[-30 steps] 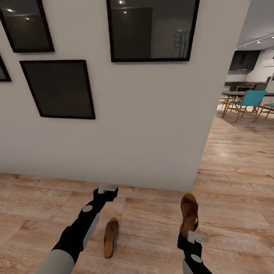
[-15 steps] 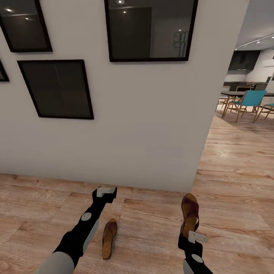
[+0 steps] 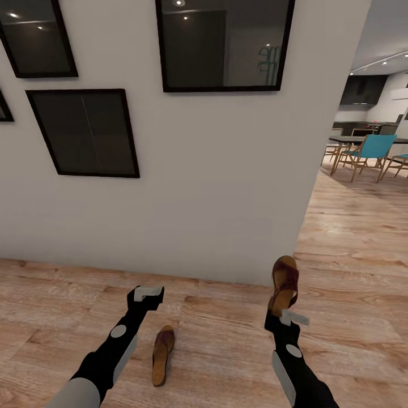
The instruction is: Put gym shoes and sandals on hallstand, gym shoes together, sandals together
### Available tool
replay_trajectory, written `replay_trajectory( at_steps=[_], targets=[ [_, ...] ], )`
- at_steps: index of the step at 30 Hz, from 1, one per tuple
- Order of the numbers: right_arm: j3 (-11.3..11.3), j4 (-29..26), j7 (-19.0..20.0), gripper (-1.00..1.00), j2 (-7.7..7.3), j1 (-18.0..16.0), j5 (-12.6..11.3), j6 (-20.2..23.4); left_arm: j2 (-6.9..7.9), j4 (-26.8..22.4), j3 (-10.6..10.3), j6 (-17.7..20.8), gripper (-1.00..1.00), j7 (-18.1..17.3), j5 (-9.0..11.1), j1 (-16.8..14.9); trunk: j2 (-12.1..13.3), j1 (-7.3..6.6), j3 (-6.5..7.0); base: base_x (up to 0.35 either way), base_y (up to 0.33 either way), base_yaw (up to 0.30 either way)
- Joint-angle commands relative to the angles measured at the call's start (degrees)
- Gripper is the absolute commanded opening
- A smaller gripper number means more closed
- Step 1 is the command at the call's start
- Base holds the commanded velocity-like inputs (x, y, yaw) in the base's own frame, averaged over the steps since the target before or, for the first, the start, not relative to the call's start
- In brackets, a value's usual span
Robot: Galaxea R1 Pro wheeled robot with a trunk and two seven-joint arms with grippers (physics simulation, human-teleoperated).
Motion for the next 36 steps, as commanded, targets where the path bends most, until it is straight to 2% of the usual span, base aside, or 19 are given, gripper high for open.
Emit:
replay_trajectory(
  at_steps=[1, 16, 27, 36],
  targets=[
    [-0.09, -0.49, 0.06, -1.0, 0.02, 0.0, -0.64, -0.31, 0.03, 0.06, -0.03, -0.27, 1.0, -0.05, 0.32, -0.03, -0.02, -0.01, -0.05, 0.0, 0.0, 0.0],
    [-0.08, -1.84, 0.06, -1.0, 0.0, 0.07, -0.6, -0.15, -0.04, 0.11, 0.02, -1.06, 1.0, -0.06, 0.37, -0.03, -0.02, -0.01, -0.13, 0.0, 0.0, 0.0],
    [-0.09, -1.86, 0.06, -1.0, -0.04, 0.07, -0.6, -0.12, -0.13, 0.67, -0.02, -1.12, 1.0, -0.06, 0.47, -0.03, -4.43, 2.4, -3.03, 0.0, 0.0, 0.0],
    [-0.15, -1.86, 0.06, -1.0, -0.09, 0.07, -0.6, -0.05, -0.13, 0.69, 0.02, -1.13, 1.0, -0.08, 0.47, -0.03, -4.55, 2.64, -5.87, 0.0, 0.0, 0.0]
  ],
)
